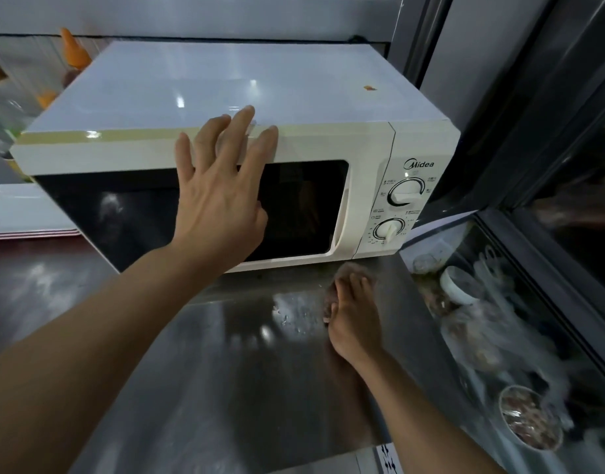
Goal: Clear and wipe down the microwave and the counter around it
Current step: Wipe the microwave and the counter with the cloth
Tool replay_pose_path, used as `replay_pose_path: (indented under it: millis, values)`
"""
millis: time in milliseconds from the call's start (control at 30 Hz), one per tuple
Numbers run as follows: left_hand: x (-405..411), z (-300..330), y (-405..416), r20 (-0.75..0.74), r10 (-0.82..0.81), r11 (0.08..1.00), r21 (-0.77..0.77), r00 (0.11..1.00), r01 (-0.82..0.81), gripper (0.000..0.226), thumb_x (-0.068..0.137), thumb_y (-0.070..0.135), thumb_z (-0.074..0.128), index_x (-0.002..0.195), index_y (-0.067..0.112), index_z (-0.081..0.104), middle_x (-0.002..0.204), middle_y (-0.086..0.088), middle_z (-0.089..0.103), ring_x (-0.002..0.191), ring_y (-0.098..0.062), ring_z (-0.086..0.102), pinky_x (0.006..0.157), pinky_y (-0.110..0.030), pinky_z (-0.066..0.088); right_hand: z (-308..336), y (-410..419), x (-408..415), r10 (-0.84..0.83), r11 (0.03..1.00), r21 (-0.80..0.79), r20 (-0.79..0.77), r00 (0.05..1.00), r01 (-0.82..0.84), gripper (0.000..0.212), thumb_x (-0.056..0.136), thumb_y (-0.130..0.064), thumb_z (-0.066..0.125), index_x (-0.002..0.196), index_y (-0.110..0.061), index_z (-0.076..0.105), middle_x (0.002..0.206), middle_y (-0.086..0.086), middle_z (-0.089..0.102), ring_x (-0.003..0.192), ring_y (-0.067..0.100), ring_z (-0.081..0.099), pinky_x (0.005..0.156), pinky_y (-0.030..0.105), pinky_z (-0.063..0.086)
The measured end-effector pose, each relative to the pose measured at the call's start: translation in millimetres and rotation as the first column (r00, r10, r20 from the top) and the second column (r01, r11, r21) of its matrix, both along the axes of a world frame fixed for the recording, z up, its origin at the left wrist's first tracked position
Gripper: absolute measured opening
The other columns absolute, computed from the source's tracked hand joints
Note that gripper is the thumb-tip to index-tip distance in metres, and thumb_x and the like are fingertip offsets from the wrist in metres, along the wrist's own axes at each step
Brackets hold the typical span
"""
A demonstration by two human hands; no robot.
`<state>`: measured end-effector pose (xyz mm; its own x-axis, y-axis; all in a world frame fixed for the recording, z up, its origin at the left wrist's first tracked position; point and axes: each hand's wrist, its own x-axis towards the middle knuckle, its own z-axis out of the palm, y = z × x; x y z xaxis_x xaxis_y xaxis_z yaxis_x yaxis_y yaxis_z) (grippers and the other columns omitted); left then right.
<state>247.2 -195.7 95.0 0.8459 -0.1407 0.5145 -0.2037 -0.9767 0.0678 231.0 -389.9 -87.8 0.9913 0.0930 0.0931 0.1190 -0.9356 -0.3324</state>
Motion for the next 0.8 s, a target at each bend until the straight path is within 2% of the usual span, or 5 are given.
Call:
replay_pose_path:
  millis: [300, 400, 533, 633, 800]
  values:
    - [-3.0, -1.5, 4.3, -0.02, 0.022, 0.997, 0.074, 1.0, -0.02, 0.089, 0.068, 0.011, 0.064, 0.147, 0.019, 0.024, 0.154, -0.006, 0.024, 0.138, -0.033, 0.021, 0.109, -0.059, 0.018, -1.3, 54.5, 13.5, 0.291, 0.938, 0.168, 0.103, 0.951, -0.305, 0.043, 0.084, -0.007, 0.049, 0.126, 0.004, 0.054, 0.135, 0.021, 0.05, 0.131, 0.037, 0.041, 0.116, 0.038, 0.016]
    - [-6.8, 2.2, 7.2, -0.031, -0.012, 0.998, 0.054, 0.999, 0.014, 0.084, 0.071, 0.012, 0.062, 0.147, 0.015, 0.026, 0.155, -0.006, 0.022, 0.14, -0.031, 0.02, 0.112, -0.056, 0.017, -3.3, 72.6, -4.6, 0.467, 0.859, 0.196, 0.076, 0.881, -0.473, 0.047, 0.092, -0.014, 0.033, 0.133, 0.003, 0.048, 0.143, 0.017, 0.043, 0.14, 0.03, 0.029, 0.119, 0.035, 0.018]
    - [-15.2, 7.8, 22.1, -0.021, -0.026, 0.999, 0.041, 0.999, 0.027, 0.08, 0.07, 0.007, 0.063, 0.143, 0.009, 0.031, 0.155, -0.009, 0.022, 0.142, -0.03, 0.021, 0.113, -0.055, 0.02, -3.5, 61.3, 0.3, 0.396, 0.884, 0.23, 0.094, 0.913, -0.407, 0.052, 0.078, 0.0, 0.063, 0.129, 0.002, 0.052, 0.138, 0.019, 0.048, 0.135, 0.034, 0.038, 0.114, 0.039, 0.026]
    - [-21.3, 10.7, 43.4, -0.037, 0.09, 0.994, 0.062, 0.995, -0.087, 0.083, 0.068, 0.01, 0.064, 0.144, 0.009, 0.03, 0.155, -0.007, 0.023, 0.142, -0.03, 0.019, 0.111, -0.054, 0.019, -2.7, 60.3, 17.8, 0.29, 0.937, 0.191, 0.039, 0.956, -0.292, 0.051, 0.077, -0.006, 0.06, 0.128, 0.0, 0.052, 0.132, 0.018, 0.049, 0.125, 0.036, 0.043, 0.105, 0.045, 0.039]
    - [-27.2, 11.2, 67.0, -0.101, 0.142, 0.987, 0.093, 0.985, -0.133, 0.087, 0.072, 0.013, 0.064, 0.148, 0.017, 0.023, 0.155, -0.002, 0.022, 0.141, -0.029, 0.018, 0.11, -0.056, 0.018, -3.8, 100.7, 25.4, 0.462, 0.857, 0.274, -0.033, 0.886, -0.436, 0.05, 0.081, -0.002, 0.057, 0.131, -0.004, 0.048, 0.139, 0.01, 0.041, 0.129, 0.027, 0.036, 0.103, 0.038, 0.041]
